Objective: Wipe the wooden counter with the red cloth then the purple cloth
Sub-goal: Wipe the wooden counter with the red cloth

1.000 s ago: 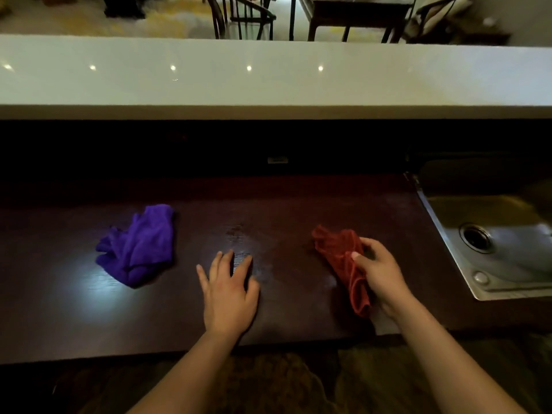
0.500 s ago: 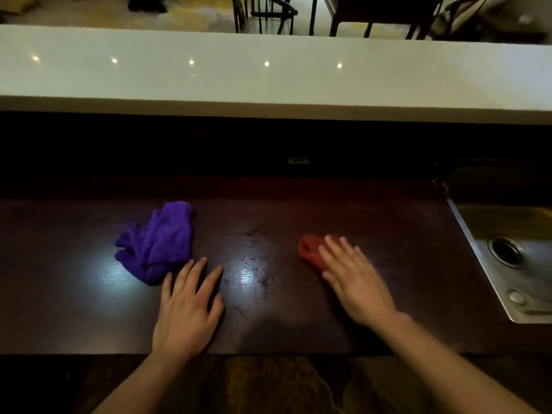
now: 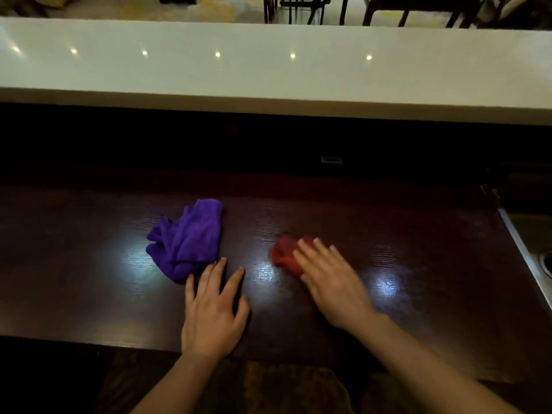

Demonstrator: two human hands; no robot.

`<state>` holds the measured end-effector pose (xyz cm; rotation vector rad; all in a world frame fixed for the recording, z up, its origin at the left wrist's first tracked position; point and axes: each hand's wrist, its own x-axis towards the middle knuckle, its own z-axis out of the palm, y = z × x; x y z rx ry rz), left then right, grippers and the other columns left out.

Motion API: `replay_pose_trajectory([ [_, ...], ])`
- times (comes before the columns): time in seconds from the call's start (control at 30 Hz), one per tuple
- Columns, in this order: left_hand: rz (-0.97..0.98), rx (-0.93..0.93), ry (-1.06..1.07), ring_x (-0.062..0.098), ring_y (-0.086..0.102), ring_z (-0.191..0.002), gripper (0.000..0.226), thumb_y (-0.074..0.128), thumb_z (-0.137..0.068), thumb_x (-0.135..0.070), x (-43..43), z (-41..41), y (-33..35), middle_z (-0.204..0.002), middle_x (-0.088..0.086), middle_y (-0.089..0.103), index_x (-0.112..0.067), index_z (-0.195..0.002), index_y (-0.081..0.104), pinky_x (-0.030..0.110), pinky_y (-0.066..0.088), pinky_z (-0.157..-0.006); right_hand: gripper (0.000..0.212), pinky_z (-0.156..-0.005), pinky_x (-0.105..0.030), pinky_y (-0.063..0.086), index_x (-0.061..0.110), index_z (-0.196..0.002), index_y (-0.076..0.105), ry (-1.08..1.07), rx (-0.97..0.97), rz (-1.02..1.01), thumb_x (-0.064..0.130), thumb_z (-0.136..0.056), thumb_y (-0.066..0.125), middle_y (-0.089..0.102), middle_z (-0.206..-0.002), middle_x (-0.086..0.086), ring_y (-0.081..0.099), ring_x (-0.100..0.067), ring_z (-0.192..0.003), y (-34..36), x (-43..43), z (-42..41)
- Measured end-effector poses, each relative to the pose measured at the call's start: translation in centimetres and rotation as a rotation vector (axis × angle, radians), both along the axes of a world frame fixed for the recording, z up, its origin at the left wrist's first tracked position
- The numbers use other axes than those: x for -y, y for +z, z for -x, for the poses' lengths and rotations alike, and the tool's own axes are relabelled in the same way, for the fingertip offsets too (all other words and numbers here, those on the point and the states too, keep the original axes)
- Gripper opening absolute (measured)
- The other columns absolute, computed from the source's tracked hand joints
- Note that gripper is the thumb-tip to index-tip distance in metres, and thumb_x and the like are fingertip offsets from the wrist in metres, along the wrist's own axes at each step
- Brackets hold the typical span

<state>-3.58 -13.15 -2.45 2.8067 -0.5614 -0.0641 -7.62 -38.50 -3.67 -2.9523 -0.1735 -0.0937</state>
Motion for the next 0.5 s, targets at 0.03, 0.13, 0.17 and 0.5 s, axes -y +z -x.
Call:
replay_pose_trajectory([
  [0.03, 0.002, 0.006, -0.004, 0.030, 0.038, -0.138, 0.055, 0.041, -0.086, -0.044, 0.0, 0.0, 0.0, -0.148, 0.012, 0.046, -0.024, -0.136, 0.056, 0.061, 0.022, -0.114, 0.048, -0.119, -0.046, 0.022, 0.019, -0.146, 0.042, -0.114, -0.007, -0.031, 0.031, -0.099, 0.042, 0.034, -0.156, -0.002, 0.027, -0.029, -0.146, 0.3, 1.2, -1.3],
  [0.13, 0.008, 0.017, -0.003, 0.030, 0.039, -0.137, 0.055, 0.041, -0.086, -0.044, 0.1, 0.0, 0.1, -0.147, 0.012, 0.047, -0.022, -0.134, 0.057, 0.061, 0.022, -0.114, 0.051, -0.122, -0.043, 0.011, 0.019, -0.150, 0.032, -0.383, -0.053, -0.126, 0.030, -0.101, 0.039, 0.023, -0.161, -0.003, 0.013, -0.030, -0.150, 1.1, 0.3, -5.6],
  [0.17, 0.007, 0.016, 0.000, 0.030, 0.039, -0.137, 0.056, 0.041, -0.085, -0.044, 0.1, 0.1, 0.1, -0.147, 0.011, 0.047, -0.021, -0.134, 0.057, 0.061, 0.022, -0.115, 0.052, -0.122, -0.043, 0.009, 0.019, -0.152, 0.029, -0.381, -0.058, -0.124, 0.031, -0.102, 0.038, 0.019, -0.162, -0.002, 0.009, -0.030, -0.150, 1.1, -1.2, -6.4],
  [0.5, 0.038, 0.047, 0.016, 0.028, 0.041, -0.137, 0.051, 0.042, -0.083, -0.041, 0.2, 0.1, -0.2, -0.145, 0.010, 0.050, -0.015, -0.122, 0.062, 0.059, 0.022, -0.115, 0.050, -0.120, -0.044, 0.014, 0.022, -0.149, 0.035, -0.203, -0.002, -0.084, 0.032, -0.100, 0.040, 0.027, -0.160, 0.000, 0.019, -0.026, -0.149, 0.5, -2.4, -7.8],
])
